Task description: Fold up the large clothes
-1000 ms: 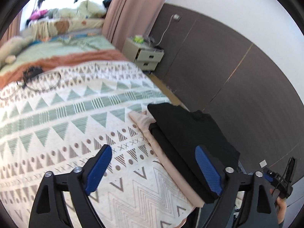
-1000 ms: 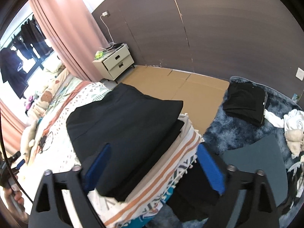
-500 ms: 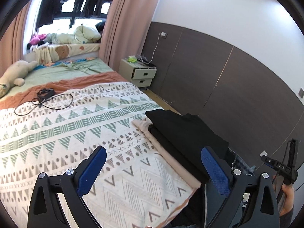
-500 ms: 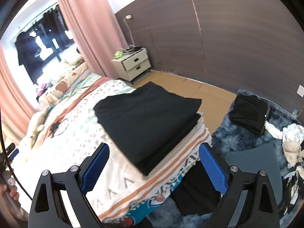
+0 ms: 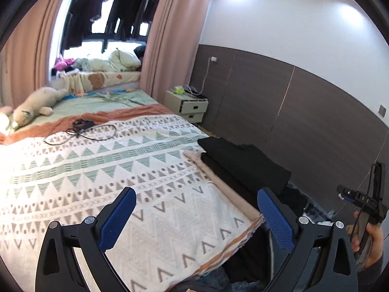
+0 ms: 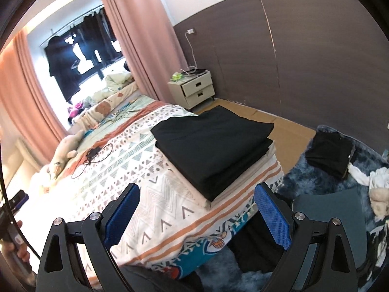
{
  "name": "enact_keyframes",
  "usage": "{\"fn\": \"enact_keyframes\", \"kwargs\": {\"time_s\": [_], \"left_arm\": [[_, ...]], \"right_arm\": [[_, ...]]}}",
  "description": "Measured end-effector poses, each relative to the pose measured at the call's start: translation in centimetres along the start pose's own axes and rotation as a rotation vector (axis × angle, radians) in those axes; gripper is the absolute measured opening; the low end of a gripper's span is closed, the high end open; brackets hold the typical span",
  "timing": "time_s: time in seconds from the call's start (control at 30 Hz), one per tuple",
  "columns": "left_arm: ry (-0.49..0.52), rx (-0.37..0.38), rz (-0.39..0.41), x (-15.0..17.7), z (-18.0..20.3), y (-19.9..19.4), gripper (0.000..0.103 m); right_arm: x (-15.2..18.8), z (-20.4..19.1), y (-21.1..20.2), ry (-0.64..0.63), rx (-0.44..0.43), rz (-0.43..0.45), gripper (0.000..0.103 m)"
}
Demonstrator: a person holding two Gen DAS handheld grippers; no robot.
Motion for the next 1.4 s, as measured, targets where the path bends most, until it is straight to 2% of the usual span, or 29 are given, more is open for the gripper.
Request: {"fn": "enact_keyframes", "kwargs": {"time_s": [0.3,0.57,0.77,1.0,1.17,1.4], "left_arm": [[0.032,-0.112,0.041,4.2,0.3,-6.0,0.100],[0.017,-0.161,0.069,8.5,1.3,-10.5,0.100],[-0.011,-0.188,0.091,11.6,2.5,-14.0,0.100],[-0.036,-0.244,0.092,14.4,3.3,-17.0,0.101],[-0.053,-0.287,0.102,16.5,3.5,-19.0,0.101],[-0.059,-0.373,0.071,19.1,2.5,-20.5,0.101]], "right_arm": [[3.6,-1.4,-2.4,-0.040,-0.067,0.034,0.095],[7.6,-1.7,-4.3,-0.068,-0.095,0.044,0.095],[10.5,-2.5,-5.6,-0.135,-0.102,0.060,0.095],[13.6,-3.9,-5.8,-0.172,-0.169,0.005,0.095],[16.2,-5.1,-5.9,-0.197,-0.210,0.006,0.095],[19.2,-6.5,-5.3,-0.209,-0.197,0.023,0.095]]}}
Point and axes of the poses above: each gripper's, at about its wrist camera, not at the fingertips, and y roughly the way its jaws point, z to its right, x to its underside, the point moved 6 cm from there along y, roughly the way its jaws point, and after that the axes turned 14 degrees about y, right-handed, at the moved point
